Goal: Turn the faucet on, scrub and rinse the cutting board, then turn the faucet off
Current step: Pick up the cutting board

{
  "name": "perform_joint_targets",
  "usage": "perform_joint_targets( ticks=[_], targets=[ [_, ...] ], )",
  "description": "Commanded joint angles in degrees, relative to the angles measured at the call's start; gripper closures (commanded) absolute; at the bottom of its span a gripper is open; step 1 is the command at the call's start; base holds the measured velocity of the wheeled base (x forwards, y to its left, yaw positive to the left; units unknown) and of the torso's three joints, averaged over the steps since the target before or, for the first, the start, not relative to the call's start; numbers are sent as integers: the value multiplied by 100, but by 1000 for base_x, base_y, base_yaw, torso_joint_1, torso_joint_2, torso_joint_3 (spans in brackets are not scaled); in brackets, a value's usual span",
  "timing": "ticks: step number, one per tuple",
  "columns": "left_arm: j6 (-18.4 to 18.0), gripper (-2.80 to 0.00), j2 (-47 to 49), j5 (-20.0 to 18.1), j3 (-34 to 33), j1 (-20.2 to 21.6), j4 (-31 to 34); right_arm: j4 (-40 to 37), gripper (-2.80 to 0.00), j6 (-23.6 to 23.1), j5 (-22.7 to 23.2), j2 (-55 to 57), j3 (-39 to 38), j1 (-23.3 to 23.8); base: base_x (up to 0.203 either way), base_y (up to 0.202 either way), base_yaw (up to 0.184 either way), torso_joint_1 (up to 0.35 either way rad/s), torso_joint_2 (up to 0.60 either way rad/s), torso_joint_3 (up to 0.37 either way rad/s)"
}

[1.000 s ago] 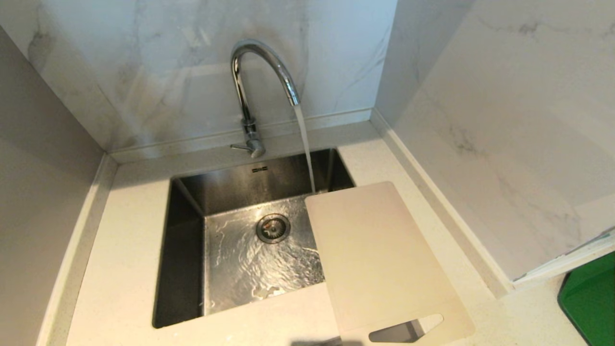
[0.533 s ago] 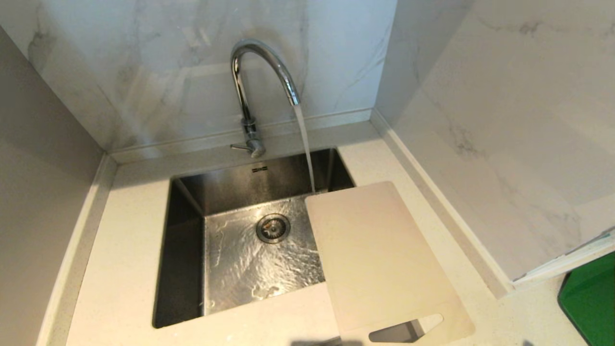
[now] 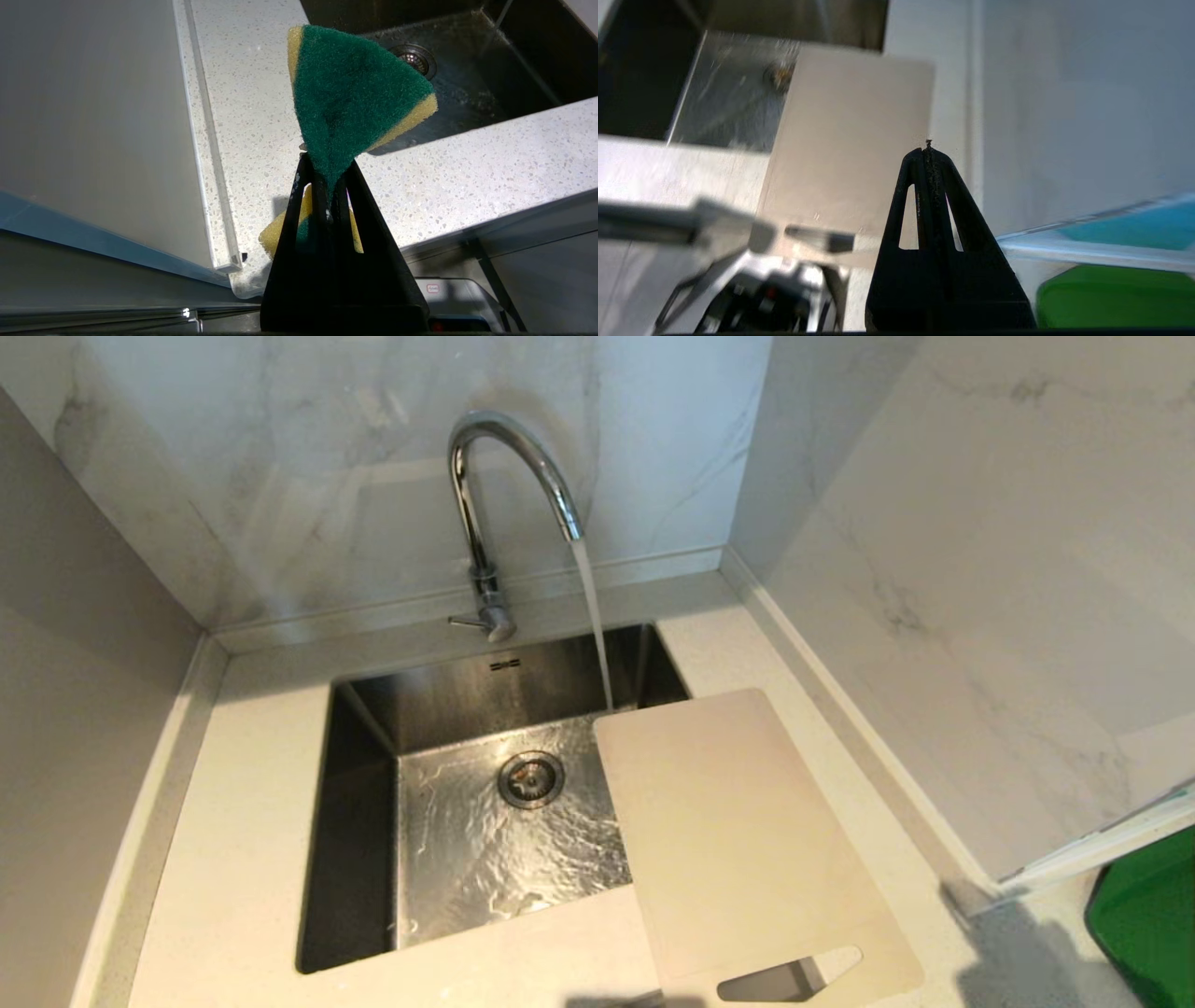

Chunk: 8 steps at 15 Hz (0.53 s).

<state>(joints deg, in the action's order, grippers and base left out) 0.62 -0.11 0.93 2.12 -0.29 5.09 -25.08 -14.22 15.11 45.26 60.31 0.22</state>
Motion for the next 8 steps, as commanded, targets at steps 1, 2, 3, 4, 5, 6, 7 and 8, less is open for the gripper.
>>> perform_joint_targets(
  ticks=[1,2,3,4,5,6,7,8],
  targets=[
    [0,0,2,4,-1,3,1,-255,0,-299,117,650,-27,-4,0,0,0,0,0,0],
    [0,0,2,4,-1,3,1,-352,0,-476,114,683,-134,-4,0,0,0,0,0,0],
    [0,0,2,4,-1,3,1,-464,0,-762,105,695,-233,-4,0,0,0,0,0,0],
    [-9,0,2,4,-1,3,1,-654,0,-1191,88,716,-342,-6,0,0,0,0,0,0],
    [-9,0,2,4,-1,3,1,-980,0,-1533,71,737,-467,-22,0,0,0,0,0,0],
    [-9,0,2,4,-1,3,1,-1295,0,-1725,65,780,-521,-101,0,0,0,0,0,0],
    [-17,0,2,4,-1,3,1,-1578,0,-1799,62,919,-511,-162,0,0,0,0,0,0],
    [-9,0,2,4,-1,3,1,-1823,0,-1881,58,1025,-506,-262,0,0,0,0,0,0]
  ],
)
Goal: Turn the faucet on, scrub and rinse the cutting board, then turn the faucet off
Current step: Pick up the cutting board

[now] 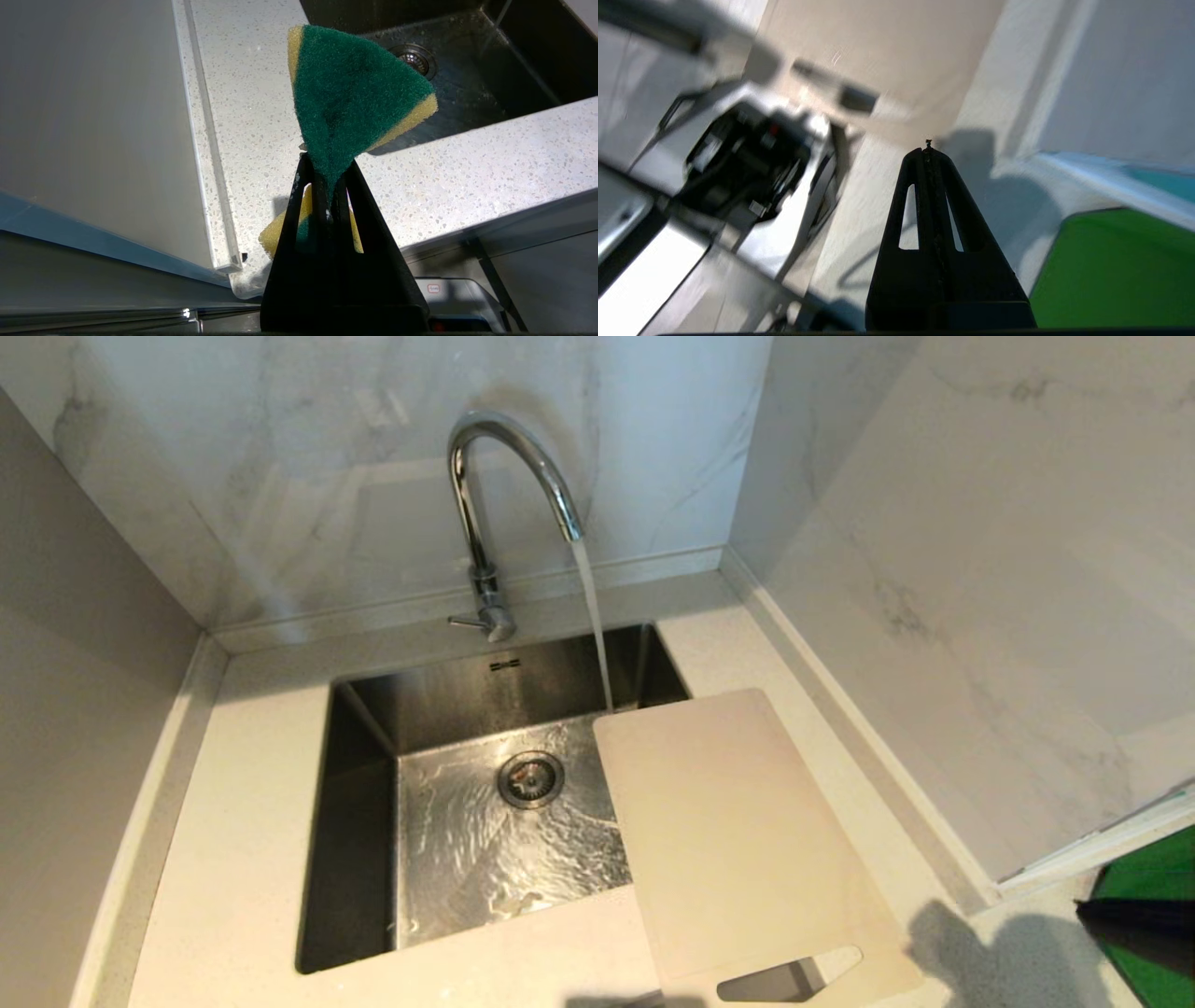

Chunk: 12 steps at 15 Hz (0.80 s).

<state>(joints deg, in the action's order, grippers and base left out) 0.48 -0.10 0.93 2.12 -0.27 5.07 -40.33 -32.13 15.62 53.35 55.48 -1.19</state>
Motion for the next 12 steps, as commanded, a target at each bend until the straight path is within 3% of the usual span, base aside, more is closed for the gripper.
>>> perform_joint_targets(
  ticks=[1,3,6,12],
  targets=[
    [5,0,1,4,-1,0,3,-449,0,-209,-14,335,-38,-298,0,0,0,0,0,0],
    [5,0,1,4,-1,0,3,-772,0,-294,-225,556,-59,-833,0,0,0,0,0,0],
    [5,0,1,4,-1,0,3,-1038,0,-305,-985,926,-301,-1802,0,0,0,0,0,0],
    [5,0,1,-3,-1,0,3,-1052,0,-423,-2117,1430,-694,-2601,0,0,0,0,0,0]
  ],
)
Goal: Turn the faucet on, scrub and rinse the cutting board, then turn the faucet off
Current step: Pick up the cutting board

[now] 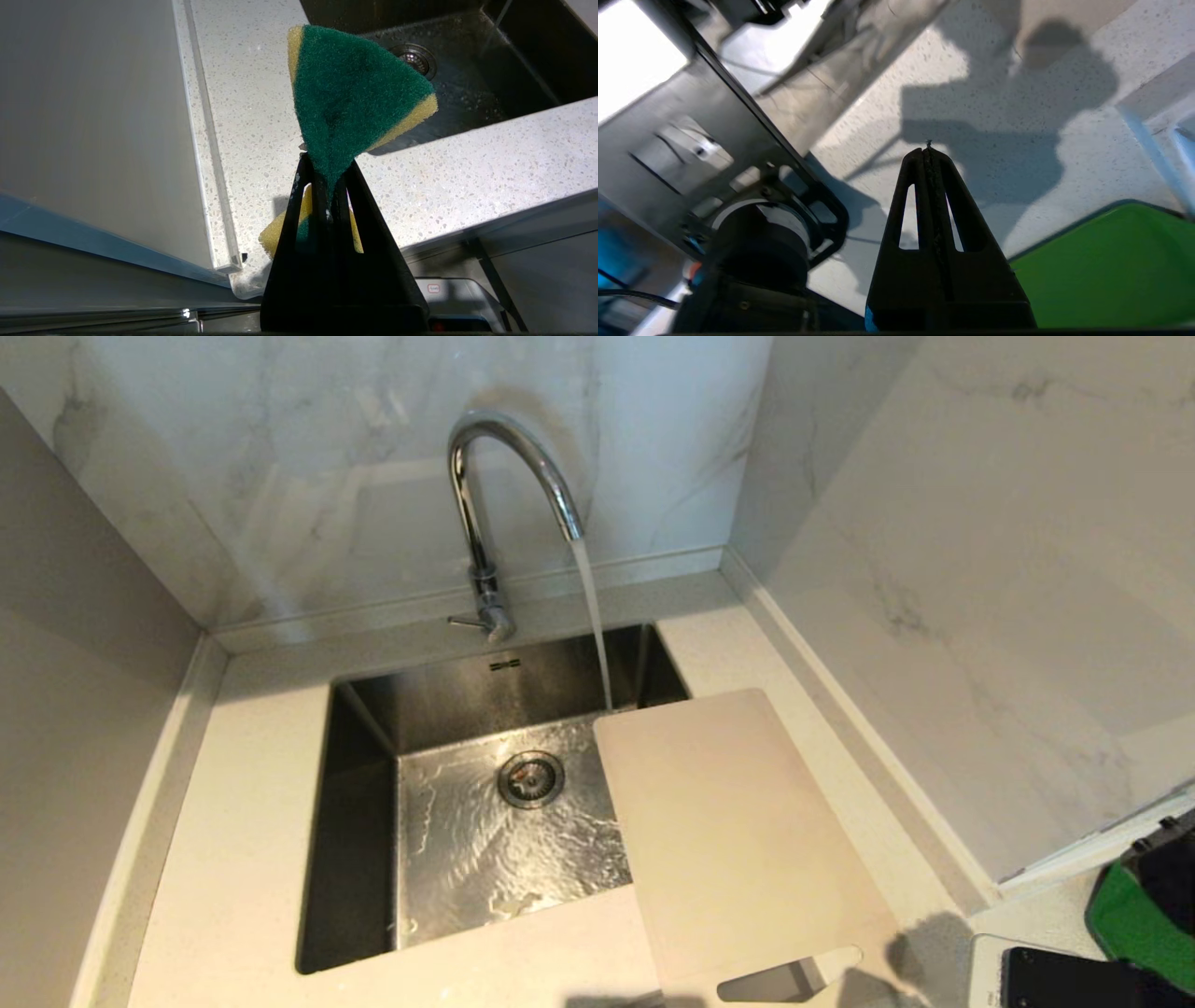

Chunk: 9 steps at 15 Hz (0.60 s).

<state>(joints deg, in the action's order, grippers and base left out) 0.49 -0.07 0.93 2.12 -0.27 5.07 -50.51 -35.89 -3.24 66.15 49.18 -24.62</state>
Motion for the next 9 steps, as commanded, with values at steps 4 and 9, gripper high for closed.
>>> perform_joint_targets(
  ticks=[4,9],
  targets=[
    [3,0,-1,4,-1,0,3,562,0,-123,-1285,364,-414,-966,0,0,0,0,0,0],
    [4,0,-1,4,-1,0,3,1195,0,-490,-2146,355,-1045,-1901,0,0,0,0,0,0]
  ],
)
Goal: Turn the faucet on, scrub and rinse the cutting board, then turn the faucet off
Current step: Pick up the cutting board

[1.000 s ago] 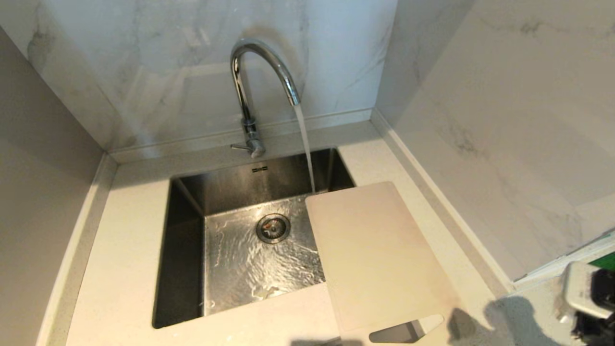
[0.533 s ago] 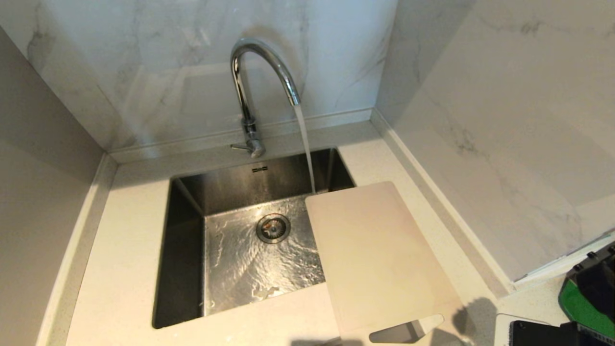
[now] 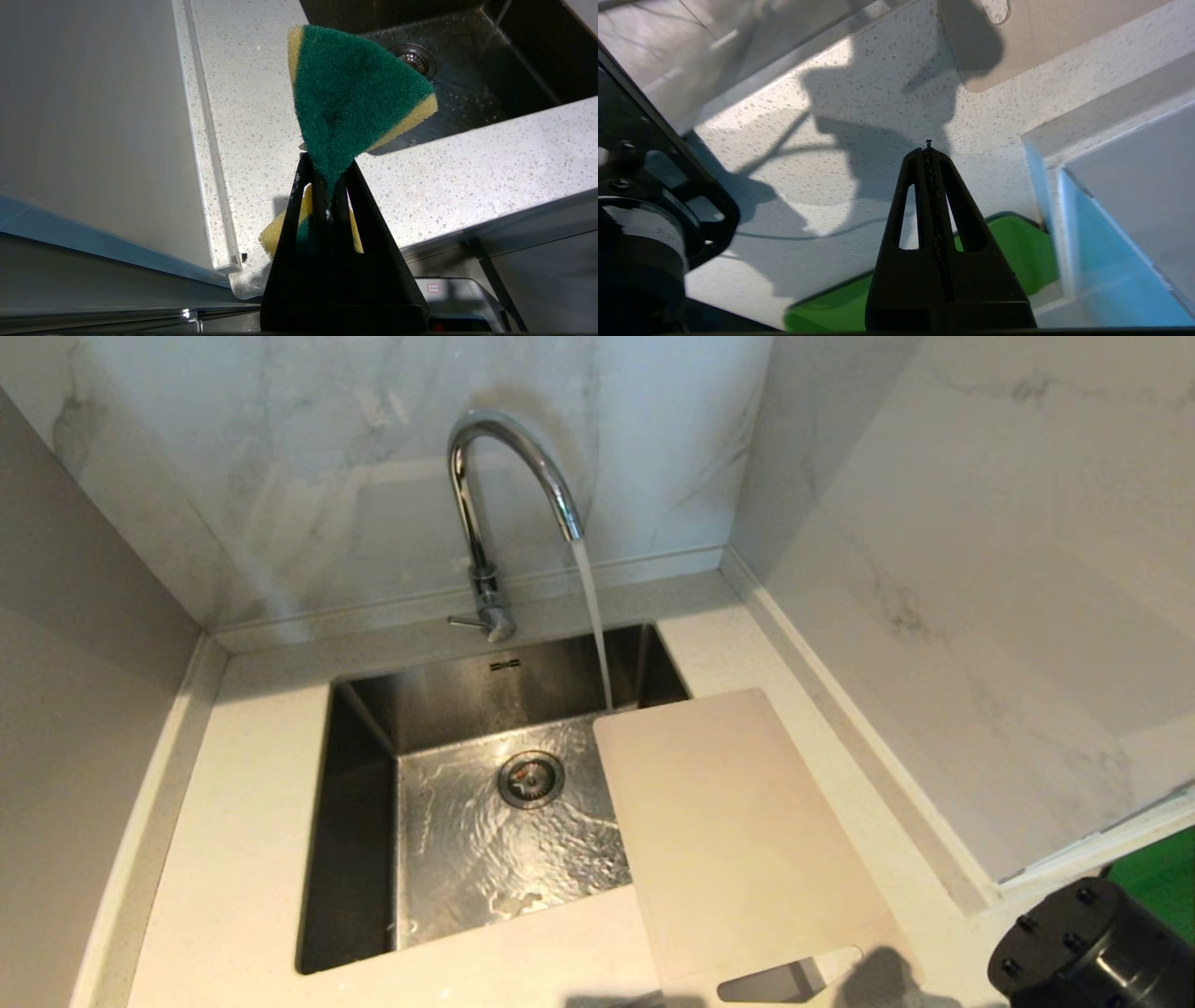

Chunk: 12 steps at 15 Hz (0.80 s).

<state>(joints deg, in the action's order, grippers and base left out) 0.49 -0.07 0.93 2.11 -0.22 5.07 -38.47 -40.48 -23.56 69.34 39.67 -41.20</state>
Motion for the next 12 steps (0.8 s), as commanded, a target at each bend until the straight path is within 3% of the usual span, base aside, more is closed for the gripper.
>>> perform_joint_targets(
  ticks=[1,7,8,9,12],
  targets=[
    [4,0,-1,4,0,-4,2,60,0,-37,-157,136,-98,-344,0,0,0,0,0,0],
    [4,0,-1,4,0,-4,2,1125,0,-99,-281,652,-249,-600,0,0,0,0,0,0],
    [4,0,-1,4,0,-4,2,1287,-195,-88,-275,705,-337,-600,0,0,0,0,0,0],
    [1,0,-1,4,0,-4,2,1428,-280,-87,-266,743,-454,-600,0,0,0,0,0,0],
    [-5,0,-1,4,0,-4,2,1901,-280,-187,-252,736,-1062,-666,0,0,0,0,0,0]
  ],
)
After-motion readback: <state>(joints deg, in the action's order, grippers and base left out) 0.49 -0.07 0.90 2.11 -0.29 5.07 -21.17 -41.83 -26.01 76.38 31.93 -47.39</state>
